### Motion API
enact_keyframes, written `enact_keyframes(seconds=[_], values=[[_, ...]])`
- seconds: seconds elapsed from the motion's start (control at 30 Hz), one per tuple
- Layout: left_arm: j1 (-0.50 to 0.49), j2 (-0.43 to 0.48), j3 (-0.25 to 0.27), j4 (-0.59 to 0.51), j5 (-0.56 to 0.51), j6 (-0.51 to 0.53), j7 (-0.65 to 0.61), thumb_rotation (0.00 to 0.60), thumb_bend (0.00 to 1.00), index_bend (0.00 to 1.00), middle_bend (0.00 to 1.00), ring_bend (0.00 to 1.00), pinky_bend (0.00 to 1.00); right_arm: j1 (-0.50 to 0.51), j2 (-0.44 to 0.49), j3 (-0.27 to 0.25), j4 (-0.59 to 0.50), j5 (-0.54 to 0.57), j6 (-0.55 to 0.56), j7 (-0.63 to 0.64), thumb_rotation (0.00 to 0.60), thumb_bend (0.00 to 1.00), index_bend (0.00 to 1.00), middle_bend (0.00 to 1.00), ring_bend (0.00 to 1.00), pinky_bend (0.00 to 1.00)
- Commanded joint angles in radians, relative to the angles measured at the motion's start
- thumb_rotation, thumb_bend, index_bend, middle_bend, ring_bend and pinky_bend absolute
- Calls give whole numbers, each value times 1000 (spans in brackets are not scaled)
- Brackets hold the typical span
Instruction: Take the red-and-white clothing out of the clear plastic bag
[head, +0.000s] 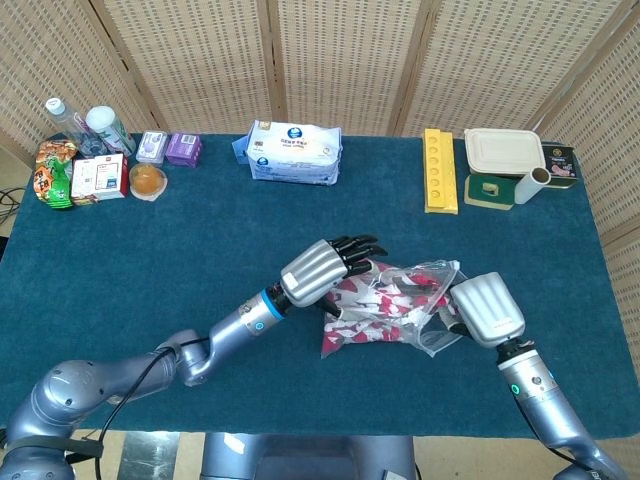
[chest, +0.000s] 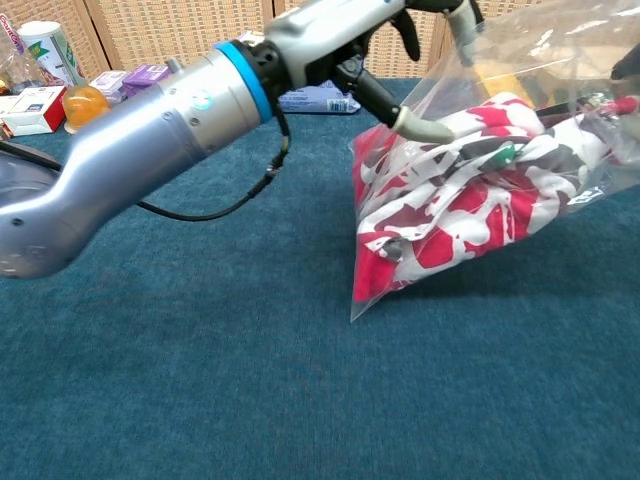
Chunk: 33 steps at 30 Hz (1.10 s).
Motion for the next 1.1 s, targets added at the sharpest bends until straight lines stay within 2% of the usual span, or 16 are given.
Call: enact_keyframes(seconds=[0.03, 0.33, 0.57, 0.67, 0.8, 0.9, 1.1], values=[[32, 48, -1, -56, -18, -19, 47, 600, 0, 92, 209, 123, 283, -1, 3, -4, 1, -7, 1, -3, 435, 570, 656, 904, 1000, 998], [86, 108, -12, -116, -22, 1, 74, 600, 0, 83, 200, 111, 273, 1, 13, -10, -4, -24, -1, -19, 438, 570, 658, 907, 1000, 998], [139, 178, 22, -154, 2, 13, 104, 600, 0, 80, 200, 111, 273, 1, 14, -12, 15, -12, -9, -19, 436, 570, 658, 907, 1000, 998], [149, 216, 50, -161, 2, -38, 147, 600, 0, 90, 199, 111, 273, 0, 14, -16, 26, -13, -13, -13, 436, 570, 659, 907, 1000, 998], [144, 253, 70, -152, -3, -117, 254, 600, 0, 195, 199, 111, 270, -6, 16, -23, 44, -16, -14, -3, 435, 571, 659, 907, 1000, 997], [123, 249, 66, -124, -13, -181, 295, 600, 6, 248, 199, 111, 261, -10, 16, -30, 62, -16, -18, 8, 438, 570, 659, 908, 1000, 998], [55, 182, 35, -22, -41, -310, 332, 600, 26, 249, 199, 110, 255, -14, 13, -36, 95, -25, -23, 40, 439, 570, 660, 908, 1000, 997]])
